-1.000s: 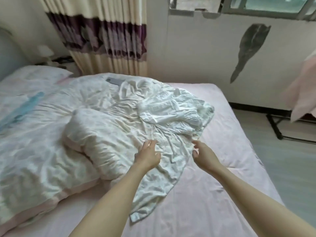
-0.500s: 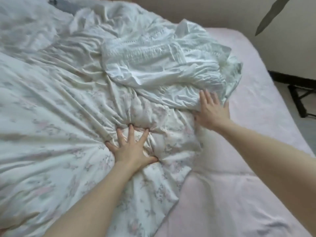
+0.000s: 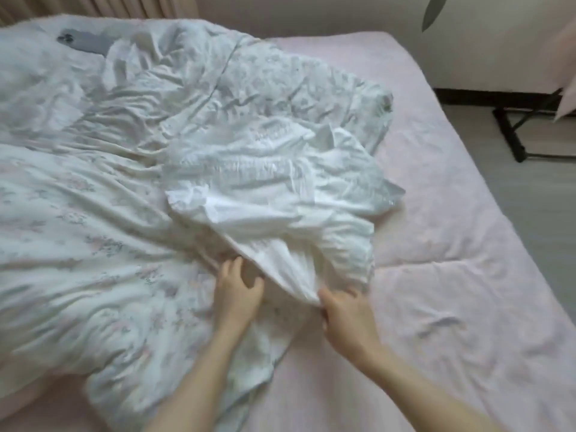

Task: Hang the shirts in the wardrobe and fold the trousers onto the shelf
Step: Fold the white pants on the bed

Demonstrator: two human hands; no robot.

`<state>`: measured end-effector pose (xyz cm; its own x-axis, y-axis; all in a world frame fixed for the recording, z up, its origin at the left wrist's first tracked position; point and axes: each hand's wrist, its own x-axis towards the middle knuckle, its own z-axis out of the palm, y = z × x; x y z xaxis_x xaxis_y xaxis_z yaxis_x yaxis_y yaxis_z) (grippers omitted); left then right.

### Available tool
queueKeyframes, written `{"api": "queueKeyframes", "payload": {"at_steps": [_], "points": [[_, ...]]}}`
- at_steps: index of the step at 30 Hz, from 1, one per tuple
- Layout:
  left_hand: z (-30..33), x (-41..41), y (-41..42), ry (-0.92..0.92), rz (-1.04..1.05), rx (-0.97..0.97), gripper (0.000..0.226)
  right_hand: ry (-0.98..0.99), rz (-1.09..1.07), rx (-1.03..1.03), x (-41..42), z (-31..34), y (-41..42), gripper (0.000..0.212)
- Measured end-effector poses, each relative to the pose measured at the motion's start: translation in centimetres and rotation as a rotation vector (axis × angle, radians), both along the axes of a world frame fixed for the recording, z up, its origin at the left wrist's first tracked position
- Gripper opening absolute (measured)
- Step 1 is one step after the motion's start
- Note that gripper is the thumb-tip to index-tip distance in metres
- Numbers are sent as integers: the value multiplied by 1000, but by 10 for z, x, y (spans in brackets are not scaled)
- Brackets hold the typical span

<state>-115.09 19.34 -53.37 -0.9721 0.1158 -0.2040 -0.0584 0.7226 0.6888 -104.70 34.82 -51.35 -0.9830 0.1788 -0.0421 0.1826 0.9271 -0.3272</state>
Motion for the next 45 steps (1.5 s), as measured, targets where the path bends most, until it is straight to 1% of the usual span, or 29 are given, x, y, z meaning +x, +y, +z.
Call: {"api": "queueKeyframes", "payload": {"at_steps": [1,2,4,5,7,9,11,13,14,15,17,19,20,22,23,25,26,27,28,30,32,34,36,38,40,41,43,44,45], "points": [[13,31,-5,20,75,95,42,2,-35,-22,36,3,-10,31],[22,59,-11,41,151,145,39,-11,-66,-42,68,4,-16,33],[38,116,-25,55,227,115,31,-79,-158,-95,135,11,-27,32],[44,141,-32,78,211,62,27,-120,-194,-117,164,13,-31,31],[55,180,-39,139,69,-60,27,-199,-223,-130,211,20,-37,29],[64,212,-38,212,-165,-147,33,-265,-306,-157,258,26,-42,32],[69,238,-27,285,-422,-190,36,-309,-495,-189,302,28,-39,40],[66,246,-4,304,-637,-205,49,-359,-776,-259,334,26,-30,47],[63,247,12,292,-724,-218,56,-349,-927,-351,343,24,-23,48],[60,247,29,253,-805,-240,63,-293,-1077,-503,347,22,-18,47],[49,243,63,133,-948,-326,80,-58,-1326,-965,341,19,-12,37],[36,239,99,79,-1064,-429,94,162,-1530,-1326,333,15,-5,21],[31,236,113,82,-1119,-476,99,213,-1598,-1461,328,15,-2,21],[25,231,139,93,-1229,-532,106,232,-1530,-1543,317,16,0,29],[24,227,146,64,-1249,-536,108,249,-1453,-1496,310,18,-1,33],[30,224,160,-78,-1258,-491,108,257,-1307,-1319,305,25,2,48],[34,222,161,-154,-1244,-470,105,216,-1285,-1266,302,27,4,52],[41,224,164,-181,-1216,-426,100,189,-1291,-1186,305,34,11,52],[48,223,164,-218,-1145,-359,93,168,-1305,-1114,307,39,16,49],[77,217,165,-298,-975,-147,69,169,-1334,-994,313,58,33,36],[111,207,163,-381,-915,68,43,253,-1341,-890,313,81,54,24],[161,202,163,-412,-893,246,30,413,-1321,-809,313,122,81,21],[207,201,166,-392,-733,433,31,543,-1280,-745,311,169,106,23],[252,202,175,-285,-553,578,29,624,-1240,-692,311,220,127,21],[303,202,187,-128,-475,617,12,689,-1210,-603,311,273,143,18],[332,203,192,-42,-468,625,7,731,-1200,-542,312,304,147,17],[380,209,201,107,-508,631,8,836,-1198,-462,313,358,149,11],[398,216,204,139,-560,628,8,874,-1193,-470,312,380,146,8],[417,225,204,120,-664,635,13,887,-1159,-512,312,401,139,6]]}}
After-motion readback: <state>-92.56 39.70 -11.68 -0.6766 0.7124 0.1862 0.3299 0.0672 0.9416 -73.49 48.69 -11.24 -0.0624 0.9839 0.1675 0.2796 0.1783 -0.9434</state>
